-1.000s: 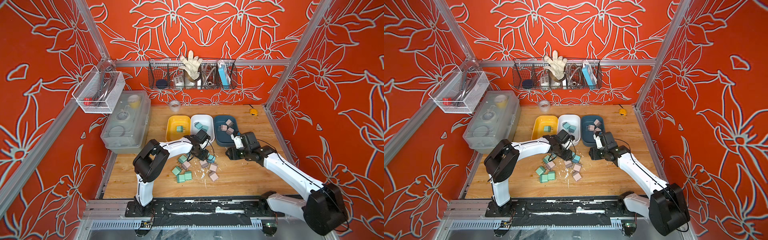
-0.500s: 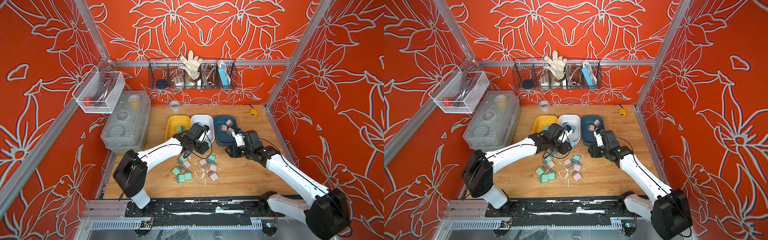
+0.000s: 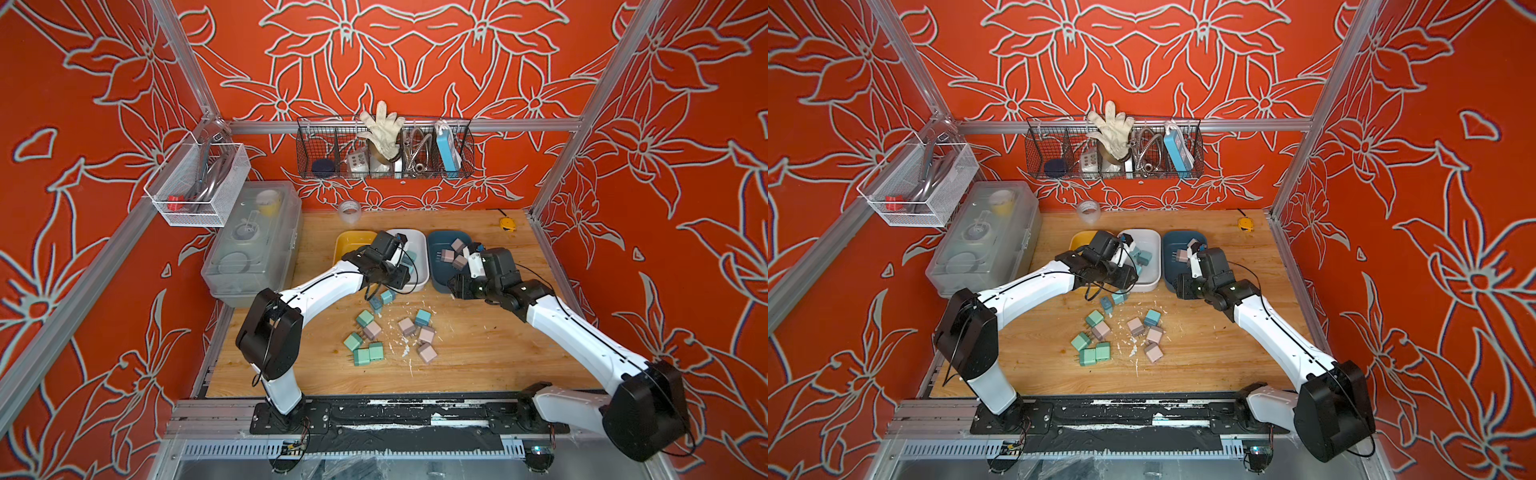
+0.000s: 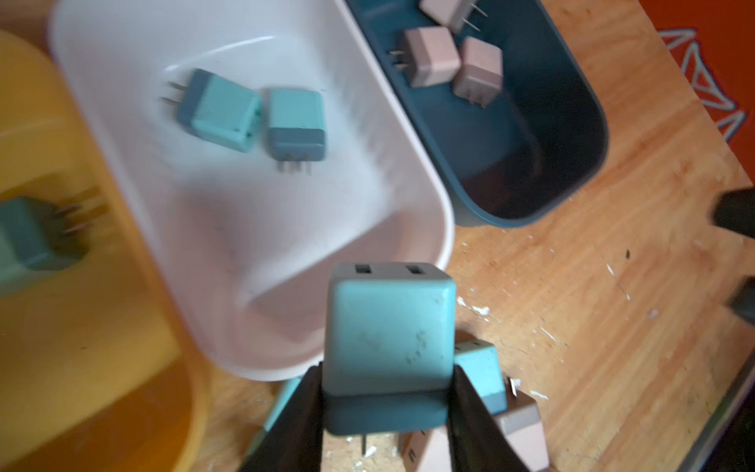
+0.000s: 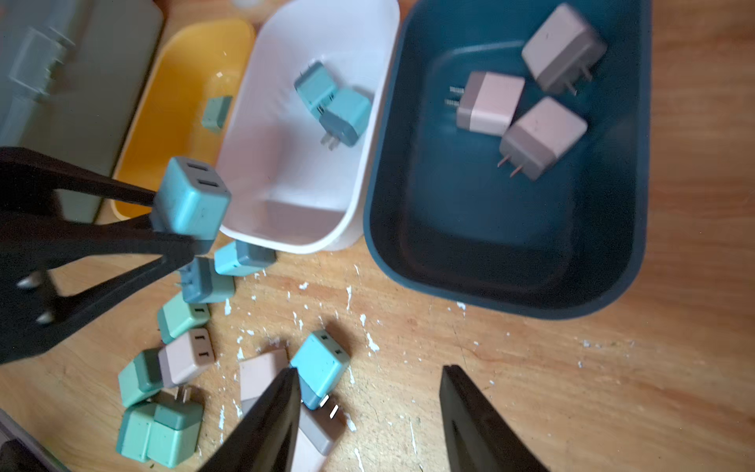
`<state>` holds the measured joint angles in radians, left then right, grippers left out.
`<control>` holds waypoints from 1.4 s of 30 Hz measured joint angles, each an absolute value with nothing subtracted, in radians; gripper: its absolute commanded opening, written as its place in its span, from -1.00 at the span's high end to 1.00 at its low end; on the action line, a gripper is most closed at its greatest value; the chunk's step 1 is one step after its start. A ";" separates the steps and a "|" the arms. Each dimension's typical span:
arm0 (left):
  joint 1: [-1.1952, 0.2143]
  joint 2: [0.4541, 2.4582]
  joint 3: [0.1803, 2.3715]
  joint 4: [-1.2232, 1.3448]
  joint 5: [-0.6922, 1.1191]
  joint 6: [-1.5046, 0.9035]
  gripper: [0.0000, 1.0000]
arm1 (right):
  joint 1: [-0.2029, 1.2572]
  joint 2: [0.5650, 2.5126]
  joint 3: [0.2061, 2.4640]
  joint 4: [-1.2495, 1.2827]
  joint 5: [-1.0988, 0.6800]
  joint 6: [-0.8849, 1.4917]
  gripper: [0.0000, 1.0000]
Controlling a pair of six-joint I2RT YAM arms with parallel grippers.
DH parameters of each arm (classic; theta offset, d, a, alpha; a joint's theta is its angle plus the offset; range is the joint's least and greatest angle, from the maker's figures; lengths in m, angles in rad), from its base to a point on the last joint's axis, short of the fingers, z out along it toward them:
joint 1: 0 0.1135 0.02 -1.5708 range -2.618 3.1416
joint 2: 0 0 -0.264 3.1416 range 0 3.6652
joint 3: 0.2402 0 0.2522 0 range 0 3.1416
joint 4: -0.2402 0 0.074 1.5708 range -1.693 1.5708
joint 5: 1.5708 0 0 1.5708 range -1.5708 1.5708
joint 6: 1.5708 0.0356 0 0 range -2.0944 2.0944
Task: Place the plugs by color into the storage box
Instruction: Place the plug in the storage box.
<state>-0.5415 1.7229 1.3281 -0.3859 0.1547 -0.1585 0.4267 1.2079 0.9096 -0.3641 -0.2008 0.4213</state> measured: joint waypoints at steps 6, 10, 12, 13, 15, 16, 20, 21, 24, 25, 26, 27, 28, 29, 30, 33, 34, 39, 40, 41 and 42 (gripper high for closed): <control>-0.500 1.783 1.438 -0.382 0.170 -0.152 0.38 | 0.427 1.240 0.981 -0.358 -0.192 0.407 -0.19; -0.505 1.836 1.473 -0.382 0.179 -0.140 0.37 | 0.427 1.311 1.004 -0.358 -0.196 0.402 -0.20; -0.505 1.866 1.490 -0.390 0.182 -0.133 0.37 | 0.427 1.341 1.004 -0.363 -0.202 0.400 -0.20; -0.505 1.885 1.505 -0.400 0.183 -0.128 0.37 | 0.427 1.353 1.004 -0.364 -0.204 0.399 -0.20; -0.505 1.921 1.535 -0.419 0.186 -0.119 0.37 | 0.426 1.370 1.005 -0.368 -0.208 0.398 -0.20; -0.505 1.936 1.547 -0.427 0.186 -0.114 0.37 | 0.427 1.378 1.008 -0.370 -0.211 0.397 -0.20; -0.505 1.958 1.554 -0.445 0.197 -0.108 0.37 | 0.426 1.393 1.029 -0.374 -0.222 0.394 -0.20; -0.505 1.958 1.554 -0.448 0.205 -0.108 0.37 | 0.427 1.393 1.031 -0.373 -0.228 0.394 -0.20; -0.506 1.965 1.559 -0.454 0.215 -0.105 0.37 | 0.426 1.395 1.031 -0.366 -0.247 0.406 -0.19; -0.507 1.974 1.570 -0.467 0.213 -0.104 0.37 | 0.426 1.399 1.034 -0.366 -0.254 0.412 -0.19; -0.508 1.984 1.585 -0.477 0.214 -0.103 0.37 | 0.426 1.404 1.037 -0.364 -0.264 0.419 -0.19; -0.508 1.993 1.597 -0.484 0.214 -0.100 0.37 | 0.426 1.411 1.042 -0.358 -0.266 0.428 -0.19; -0.508 2.002 1.610 -0.492 0.207 -0.096 0.36 | 0.426 1.420 1.053 -0.355 -0.265 0.434 -0.18; -0.508 2.005 1.614 -0.492 0.202 -0.092 0.36 | 0.426 1.427 1.063 -0.352 -0.264 0.437 -0.17; -0.508 2.004 1.614 -0.495 0.202 -0.089 0.35 | 0.426 1.433 1.081 -0.352 -0.264 0.439 -0.17; -0.505 1.998 1.611 -0.506 0.224 -0.086 0.35 | 0.426 1.432 1.126 -0.348 -0.267 0.440 -0.18; -0.504 1.988 1.597 -0.496 0.234 -0.089 0.34 | 0.426 1.426 1.134 -0.343 -0.267 0.440 -0.18; -0.503 1.950 1.555 -0.481 0.260 -0.098 0.34 | 0.426 1.371 1.137 -0.367 -0.244 0.429 -0.19; -0.503 1.950 1.558 -0.482 0.264 -0.098 0.34 | 0.426 1.359 1.137 -0.374 -0.239 0.425 -0.19; -0.503 1.950 1.562 -0.485 0.266 -0.097 0.33 | 0.426 1.350 1.137 -0.380 -0.234 0.418 -0.19; -0.503 1.950 1.565 -0.487 0.268 -0.097 0.33 | 0.426 1.345 1.138 -0.388 -0.232 0.410 -0.19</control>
<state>-0.5030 1.9499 1.5650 -0.4870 0.2680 -0.0971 0.4259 1.3445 1.1378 -0.3882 -0.2317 0.4095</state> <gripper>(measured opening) 0.414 0.596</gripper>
